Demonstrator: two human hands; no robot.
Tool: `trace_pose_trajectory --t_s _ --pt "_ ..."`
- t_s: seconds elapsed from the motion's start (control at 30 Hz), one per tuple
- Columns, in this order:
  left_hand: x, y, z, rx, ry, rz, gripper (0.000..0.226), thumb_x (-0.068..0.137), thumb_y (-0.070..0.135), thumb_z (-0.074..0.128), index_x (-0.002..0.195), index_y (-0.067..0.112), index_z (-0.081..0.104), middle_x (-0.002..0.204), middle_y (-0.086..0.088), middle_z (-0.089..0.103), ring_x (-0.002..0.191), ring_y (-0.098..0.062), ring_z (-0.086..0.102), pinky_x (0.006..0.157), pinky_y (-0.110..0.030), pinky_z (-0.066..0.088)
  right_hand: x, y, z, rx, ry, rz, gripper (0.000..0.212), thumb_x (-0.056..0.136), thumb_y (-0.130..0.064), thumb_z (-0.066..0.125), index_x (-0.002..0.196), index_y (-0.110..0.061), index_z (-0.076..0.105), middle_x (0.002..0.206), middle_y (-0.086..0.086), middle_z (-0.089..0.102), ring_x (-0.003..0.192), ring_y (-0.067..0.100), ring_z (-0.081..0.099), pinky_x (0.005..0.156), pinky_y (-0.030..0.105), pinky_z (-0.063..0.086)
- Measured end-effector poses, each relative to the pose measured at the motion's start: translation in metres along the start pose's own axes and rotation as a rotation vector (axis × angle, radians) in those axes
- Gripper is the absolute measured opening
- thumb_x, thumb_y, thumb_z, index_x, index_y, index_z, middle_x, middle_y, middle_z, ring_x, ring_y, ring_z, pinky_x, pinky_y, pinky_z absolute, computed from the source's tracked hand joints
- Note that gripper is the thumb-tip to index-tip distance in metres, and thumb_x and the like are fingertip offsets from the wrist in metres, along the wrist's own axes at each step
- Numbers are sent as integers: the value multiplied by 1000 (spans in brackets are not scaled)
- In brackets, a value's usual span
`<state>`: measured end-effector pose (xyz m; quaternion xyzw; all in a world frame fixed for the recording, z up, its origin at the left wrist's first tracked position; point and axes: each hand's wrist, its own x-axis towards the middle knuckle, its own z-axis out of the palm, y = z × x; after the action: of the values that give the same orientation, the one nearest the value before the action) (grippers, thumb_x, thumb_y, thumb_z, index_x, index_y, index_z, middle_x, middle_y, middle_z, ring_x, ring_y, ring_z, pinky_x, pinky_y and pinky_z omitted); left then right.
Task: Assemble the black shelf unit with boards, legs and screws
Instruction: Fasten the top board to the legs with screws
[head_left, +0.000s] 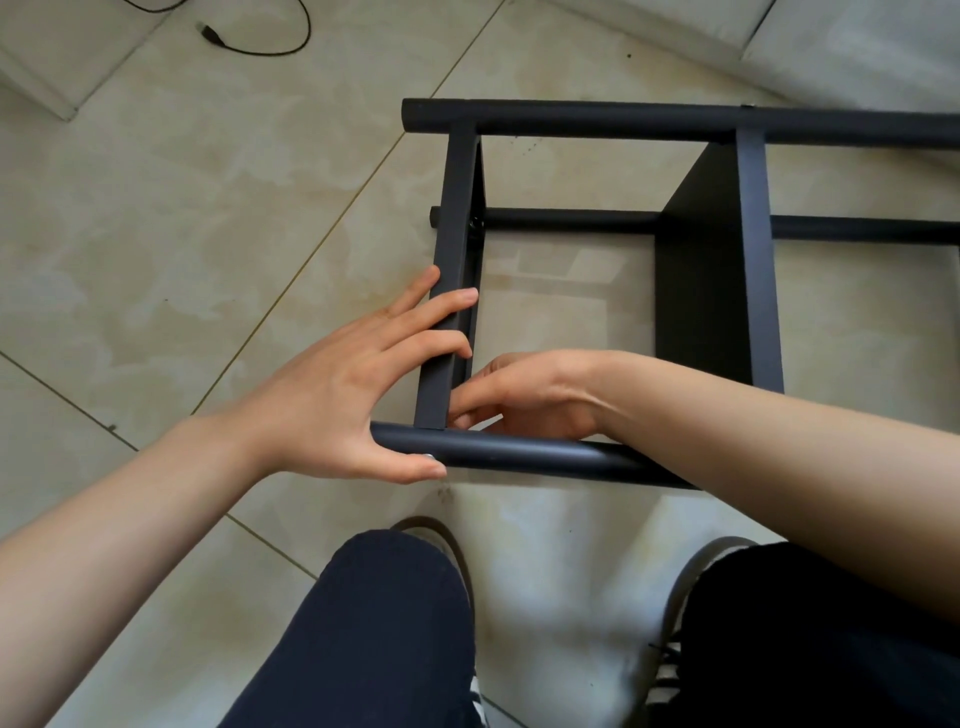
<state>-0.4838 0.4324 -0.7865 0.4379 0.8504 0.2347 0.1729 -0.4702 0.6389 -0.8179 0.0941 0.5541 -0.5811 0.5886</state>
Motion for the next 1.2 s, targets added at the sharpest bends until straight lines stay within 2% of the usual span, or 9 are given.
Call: trace_pose_trajectory --t_s 0.13,0.33,0.4,0.5,0.77,0.83,0.93,1.03,1.2 --pt "0 0 0 -4 -5 -5 81 73 66 68 138 22 49 169 12 11 157 -15 -3 114 -35 28 -6 -3 -5 24 19 41 16 96 -25 60 90 -15 71 95 3 64 97 18 57 92 32 44" --pt "0 0 0 -8 -2 -3 80 73 65 69 137 21 50 169 12 11 157 -15 -2 113 -36 29 1 1 1 -10 11 19 34 93 -18 61 60 -20 71 66 -3 62 71 12 58 80 28 46" --pt "0 0 1 -5 -3 -3 80 73 65 69 137 21 49 169 12 11 157 -15 -2 114 -36 29 1 1 1 19 8 10 29 93 -17 60 66 -18 72 70 -2 63 74 13 58 84 30 46" --pt "0 0 1 -5 -2 -3 80 73 66 68 137 22 49 169 13 10 157 -14 -3 114 -35 28 -4 -2 -4 32 16 33 14 95 -23 61 88 -15 71 87 2 64 88 16 57 91 31 44" --pt "0 0 1 -14 -2 3 78 73 65 68 136 23 49 169 14 10 157 -16 -2 112 -37 31 1 0 2 26 36 4 28 94 -14 61 67 -14 66 67 0 61 68 12 58 79 27 47" --pt "0 0 1 -8 1 3 79 73 65 68 136 22 49 169 14 10 157 -15 -2 112 -36 30 -1 -2 1 45 24 0 24 94 -13 60 71 -13 68 69 0 63 69 12 60 77 26 49" --pt "0 0 1 -9 -1 -1 79 73 65 68 136 21 49 169 12 11 157 -15 -2 113 -36 30 -4 -3 -3 38 15 37 15 94 -21 62 83 -14 70 79 0 63 81 15 59 83 29 46" --pt "0 0 1 -16 -1 -1 78 73 65 69 135 22 49 169 12 11 157 -15 -2 113 -36 30 -4 -1 -5 46 22 39 17 94 -22 63 81 -14 70 78 0 62 80 14 58 82 28 45" --pt "0 0 0 -13 -4 -3 79 73 65 68 136 21 50 169 12 11 157 -15 -3 113 -36 29 3 0 2 24 19 -22 37 92 -12 61 57 -18 70 66 -2 61 62 6 59 71 22 49"
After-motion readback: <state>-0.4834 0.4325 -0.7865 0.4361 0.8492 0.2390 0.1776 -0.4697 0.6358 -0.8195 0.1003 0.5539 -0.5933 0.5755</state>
